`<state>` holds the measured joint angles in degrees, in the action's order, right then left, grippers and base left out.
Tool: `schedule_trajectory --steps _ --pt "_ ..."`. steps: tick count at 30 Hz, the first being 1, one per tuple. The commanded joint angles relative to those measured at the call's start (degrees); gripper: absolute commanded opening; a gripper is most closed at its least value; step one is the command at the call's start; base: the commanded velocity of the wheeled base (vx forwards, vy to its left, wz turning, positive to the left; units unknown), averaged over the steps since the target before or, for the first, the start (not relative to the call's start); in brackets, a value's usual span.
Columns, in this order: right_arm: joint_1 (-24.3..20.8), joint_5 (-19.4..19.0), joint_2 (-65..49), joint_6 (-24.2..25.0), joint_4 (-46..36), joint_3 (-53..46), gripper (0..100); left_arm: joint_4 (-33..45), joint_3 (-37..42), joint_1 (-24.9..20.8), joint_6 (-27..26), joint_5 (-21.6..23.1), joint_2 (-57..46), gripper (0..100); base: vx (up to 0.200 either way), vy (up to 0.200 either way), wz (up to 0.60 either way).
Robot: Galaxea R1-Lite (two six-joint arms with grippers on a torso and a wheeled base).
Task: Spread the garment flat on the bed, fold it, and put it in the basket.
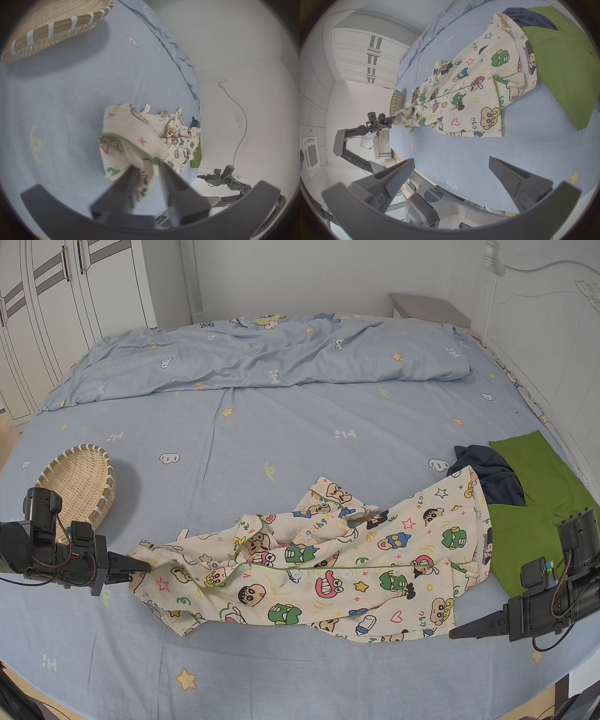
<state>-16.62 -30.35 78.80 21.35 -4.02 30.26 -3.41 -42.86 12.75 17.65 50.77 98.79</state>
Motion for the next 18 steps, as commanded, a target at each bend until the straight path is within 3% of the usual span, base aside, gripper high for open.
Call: schedule_trajectory --steps 1,16,18 --pt "0.1 0.0 0.0 -0.1 0.0 -0.1 100 -0.2 -0.8 0.6 0.1 0.0 2.0 100 0.0 0.0 0.0" --pt "0.2 0.0 -0.2 -0.1 0.0 -0.1 100 0.4 -1.0 7.9 0.5 0.4 -4.2 100 0.0 0.0 0.0" --pt "0.2 0.0 -0.3 0.0 0.0 0.2 100 3.1 6.1 6.4 -0.1 4.8 -11.4 100 0.0 0.0 0.0"
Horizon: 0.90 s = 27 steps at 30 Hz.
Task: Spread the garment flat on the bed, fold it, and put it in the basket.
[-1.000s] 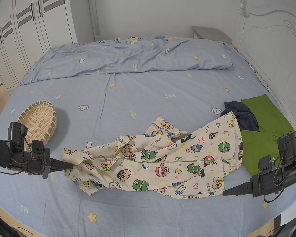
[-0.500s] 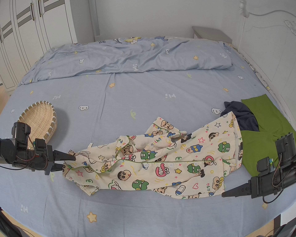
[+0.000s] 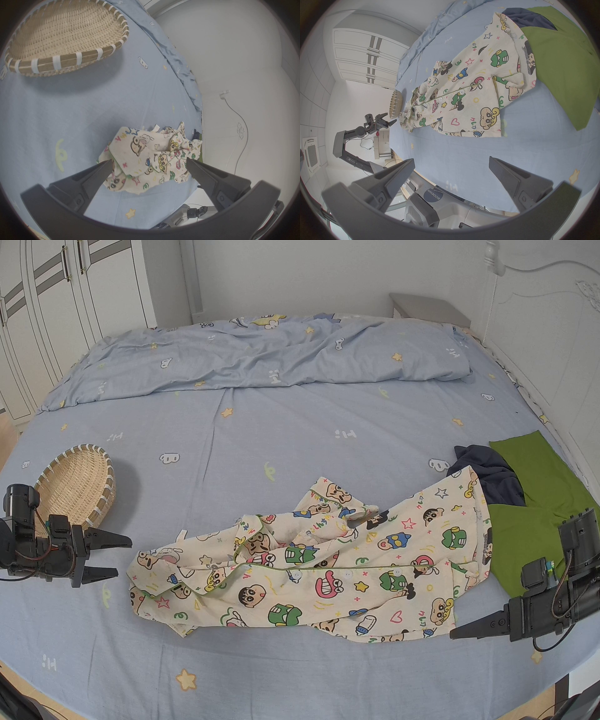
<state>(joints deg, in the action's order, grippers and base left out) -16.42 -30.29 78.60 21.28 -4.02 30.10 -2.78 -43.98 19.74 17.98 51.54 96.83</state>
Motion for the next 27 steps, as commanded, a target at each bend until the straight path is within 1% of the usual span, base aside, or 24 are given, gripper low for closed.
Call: schedule_trajectory --steps 1,2,3,4,5,6,7,10,13,16,19,22,27 --pt "0.0 0.0 -0.1 0.1 0.0 0.4 100 3.0 8.7 -1.7 -0.4 5.1 -10.5 100 0.0 0.0 0.0" --pt "0.0 0.0 -0.1 0.1 0.0 0.4 100 3.1 9.1 -2.2 -0.3 5.3 -10.8 100 0.0 0.0 0.0" --pt "0.0 0.0 -0.2 0.1 -0.1 0.4 100 4.1 11.3 -5.3 -0.2 5.8 -11.5 100 0.0 0.0 0.0" --pt "0.0 0.0 -0.2 0.1 -0.1 0.4 100 4.1 11.3 -5.3 -0.2 5.8 -11.5 100 0.0 0.0 0.0" --pt "-0.1 -0.1 -0.7 0.1 -0.1 0.3 100 4.4 13.6 -8.4 -0.3 5.7 -11.3 100 0.0 0.0 0.0" --pt "-0.1 -0.1 -0.8 0.1 -0.1 0.3 100 4.4 13.9 -8.8 -0.3 5.7 -11.2 100 0.0 0.0 0.0" --pt "-0.3 -0.1 -1.4 0.2 -0.1 0.3 100 4.4 15.5 -10.4 -0.2 5.7 -10.1 100 0.0 0.0 0.0" --pt "-0.4 -0.1 -2.0 0.2 -0.1 0.3 100 4.1 17.6 -11.7 -0.7 5.8 -7.1 100 0.0 0.0 0.0" --pt "-0.3 -0.1 -2.2 0.1 0.0 0.1 100 3.9 17.7 -13.4 0.0 5.9 -3.9 100 0.0 0.0 0.0" --pt "-0.2 -0.2 -2.2 0.1 0.0 0.1 100 3.8 17.7 -13.7 1.2 6.0 -2.3 100 0.0 0.0 0.0" --pt "0.0 -0.1 -2.5 0.1 0.0 0.1 100 3.0 17.8 -13.0 1.3 5.7 -1.2 100 0.0 0.0 0.0" --pt "0.0 -0.1 -2.6 0.1 0.1 0.1 100 0.5 18.1 -13.1 1.4 4.4 1.5 100 0.0 0.0 0.0" --pt "0.1 -0.1 -2.6 0.1 0.1 0.0 100 -3.6 17.9 -13.4 2.1 4.2 4.2 100 0.0 0.0 0.0"
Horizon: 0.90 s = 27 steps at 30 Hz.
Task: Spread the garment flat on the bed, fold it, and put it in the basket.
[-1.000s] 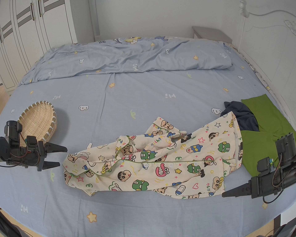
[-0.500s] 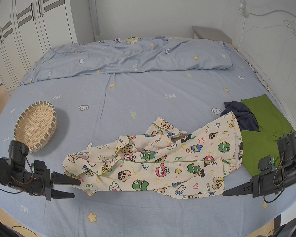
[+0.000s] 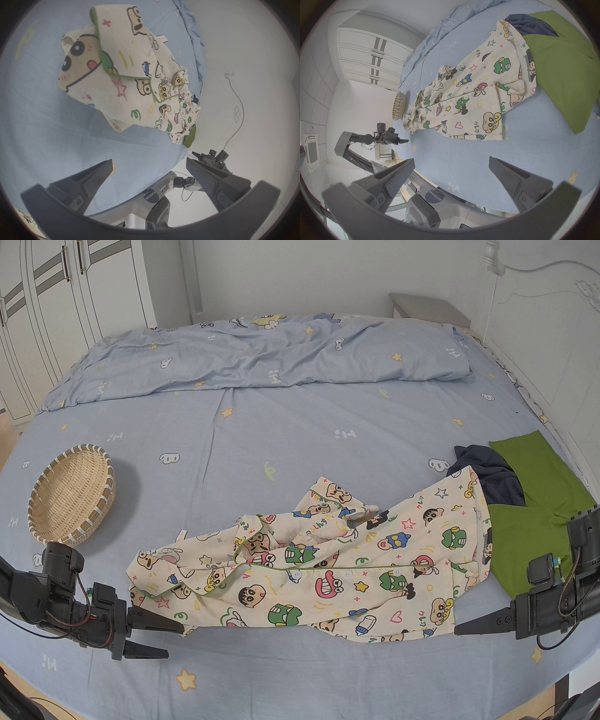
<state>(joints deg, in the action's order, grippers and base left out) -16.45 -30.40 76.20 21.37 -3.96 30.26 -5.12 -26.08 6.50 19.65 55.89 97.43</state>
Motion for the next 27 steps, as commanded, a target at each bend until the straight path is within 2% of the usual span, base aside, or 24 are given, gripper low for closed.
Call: schedule_trajectory --steps 1,11,17,19,20,21,22,27 --pt "0.1 0.0 -0.2 0.0 0.0 -0.1 100 -1.3 0.0 -0.2 0.5 -0.2 3.6 100 0.0 0.0 0.0" --pt "0.1 0.1 -0.2 0.0 0.0 -0.2 100 -5.9 -1.6 0.9 1.4 -0.9 8.2 100 0.0 0.0 0.0" --pt "0.1 0.1 -0.2 0.0 0.0 -0.2 100 -6.9 -3.6 0.9 3.1 -2.9 9.1 100 0.0 0.0 0.0" --pt "0.1 0.1 -0.1 0.0 0.0 -0.2 100 -6.9 -3.1 2.2 2.7 -3.2 8.2 100 0.0 0.0 0.0" --pt "0.1 0.1 -0.1 -0.1 0.0 -0.3 100 -7.0 -2.8 5.3 1.9 -3.0 6.2 100 0.0 0.0 0.0" --pt "0.1 0.1 -0.1 -0.1 0.0 -0.3 100 -7.0 -2.8 5.9 1.7 -3.0 5.8 100 0.0 0.0 0.0" --pt "0.1 0.1 0.0 -0.1 0.0 -0.3 100 -6.9 -3.3 9.7 -0.5 -2.5 3.6 100 0.0 0.0 0.0" --pt "0.0 0.1 0.3 -0.1 0.0 -0.3 100 -6.6 -3.5 15.2 -6.7 -1.0 2.1 100 0.0 0.0 0.0"
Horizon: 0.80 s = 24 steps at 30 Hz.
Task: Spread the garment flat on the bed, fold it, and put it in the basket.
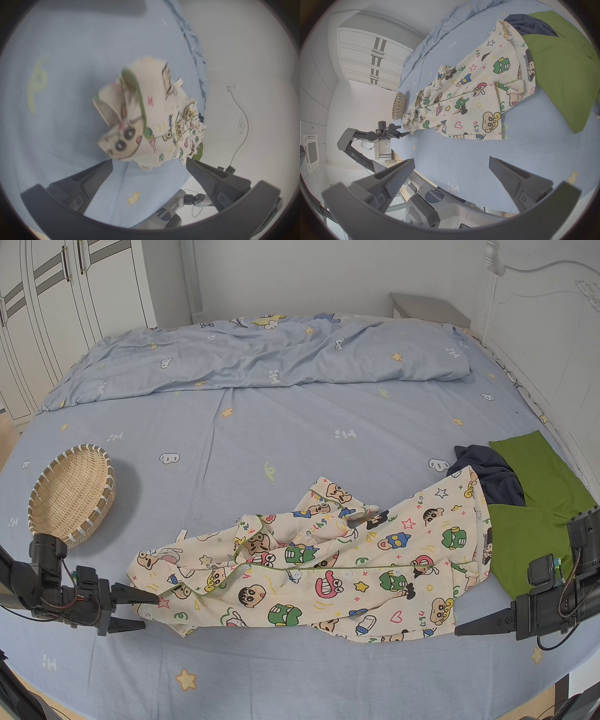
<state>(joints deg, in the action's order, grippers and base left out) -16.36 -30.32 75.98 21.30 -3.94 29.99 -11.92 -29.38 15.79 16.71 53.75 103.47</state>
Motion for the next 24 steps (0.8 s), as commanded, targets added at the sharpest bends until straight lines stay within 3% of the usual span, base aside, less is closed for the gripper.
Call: schedule_trajectory --steps 1,7,18,24 --pt "-0.1 0.0 0.5 0.0 0.0 0.0 100 0.2 -0.2 6.5 -4.4 1.4 -4.4 100 0.0 0.0 0.0" --pt "0.0 0.0 0.3 0.0 0.0 0.1 100 -0.3 -2.3 10.3 -6.5 1.6 -4.1 100 0.0 0.0 0.0" --pt "0.1 -0.3 -1.5 0.1 1.4 -0.3 100 -4.7 -4.4 10.3 -8.2 1.0 2.0 100 0.0 0.0 0.0" --pt "0.1 -3.0 -2.9 0.1 2.8 -1.2 100 -5.8 -4.5 10.8 -7.6 1.1 5.8 100 0.0 0.0 0.0"
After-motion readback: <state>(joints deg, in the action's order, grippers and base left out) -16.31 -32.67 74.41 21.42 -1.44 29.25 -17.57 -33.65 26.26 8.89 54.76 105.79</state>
